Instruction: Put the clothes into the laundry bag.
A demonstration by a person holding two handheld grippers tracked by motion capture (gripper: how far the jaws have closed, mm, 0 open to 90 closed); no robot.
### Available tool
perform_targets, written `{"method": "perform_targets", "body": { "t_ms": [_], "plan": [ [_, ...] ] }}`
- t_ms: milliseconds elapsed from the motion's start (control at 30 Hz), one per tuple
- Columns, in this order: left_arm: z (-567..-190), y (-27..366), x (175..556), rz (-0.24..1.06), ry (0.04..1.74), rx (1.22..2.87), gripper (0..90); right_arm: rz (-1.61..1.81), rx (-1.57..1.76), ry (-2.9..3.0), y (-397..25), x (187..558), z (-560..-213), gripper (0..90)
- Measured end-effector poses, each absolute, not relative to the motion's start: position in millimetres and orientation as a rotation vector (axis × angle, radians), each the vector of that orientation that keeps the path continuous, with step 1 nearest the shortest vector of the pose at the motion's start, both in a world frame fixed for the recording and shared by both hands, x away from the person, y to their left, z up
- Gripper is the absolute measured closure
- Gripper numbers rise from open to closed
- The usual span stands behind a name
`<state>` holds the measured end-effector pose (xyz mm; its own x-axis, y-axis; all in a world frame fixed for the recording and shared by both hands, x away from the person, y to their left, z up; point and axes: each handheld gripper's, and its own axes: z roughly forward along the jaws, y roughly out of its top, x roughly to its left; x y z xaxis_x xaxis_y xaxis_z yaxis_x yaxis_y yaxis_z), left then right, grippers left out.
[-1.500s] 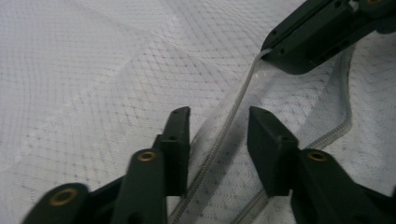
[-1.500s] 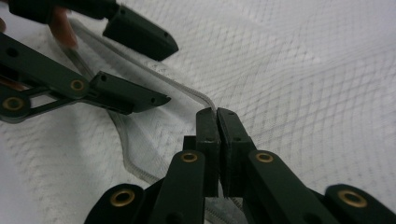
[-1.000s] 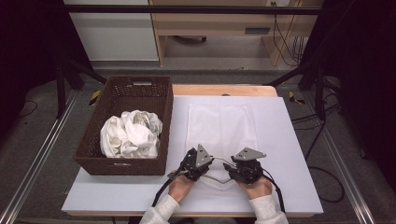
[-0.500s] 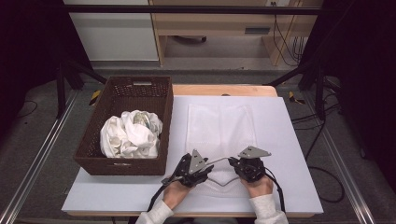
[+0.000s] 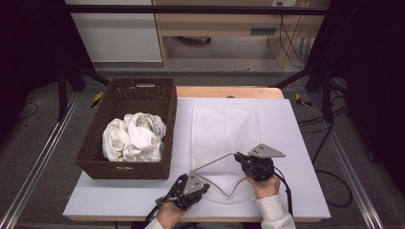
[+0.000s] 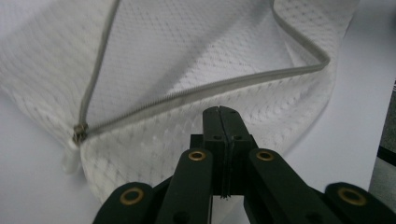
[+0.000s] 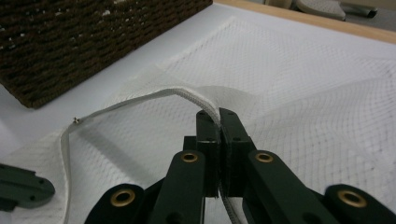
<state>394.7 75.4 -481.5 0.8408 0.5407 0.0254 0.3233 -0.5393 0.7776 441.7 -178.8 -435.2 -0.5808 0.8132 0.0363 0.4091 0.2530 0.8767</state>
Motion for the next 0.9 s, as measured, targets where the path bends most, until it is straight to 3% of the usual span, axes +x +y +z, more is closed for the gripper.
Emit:
{"method": "perform_targets", "body": {
  "t_ms": [333, 433, 600, 900],
  "plan": [
    [-486, 76, 395, 0.346, 0.644, 2.19, 87.6, 1.354, 1.081, 2.021, -182, 437, -423, 88.3],
    [-482, 78, 393, 0.356, 0.65, 2.17, 80.3, 1.341, 1.08, 2.032, -182, 437, -425, 88.2],
    [-465, 87, 385, 0.424, 0.65, 2.104, 59.2, 1.331, 1.09, 2.05, -184, 436, -428, 88.1],
    [-416, 120, 383, 0.519, 0.705, 1.951, 45.0, 1.32, 1.089, 2.054, -185, 435, -428, 88.1]
  ]
}}
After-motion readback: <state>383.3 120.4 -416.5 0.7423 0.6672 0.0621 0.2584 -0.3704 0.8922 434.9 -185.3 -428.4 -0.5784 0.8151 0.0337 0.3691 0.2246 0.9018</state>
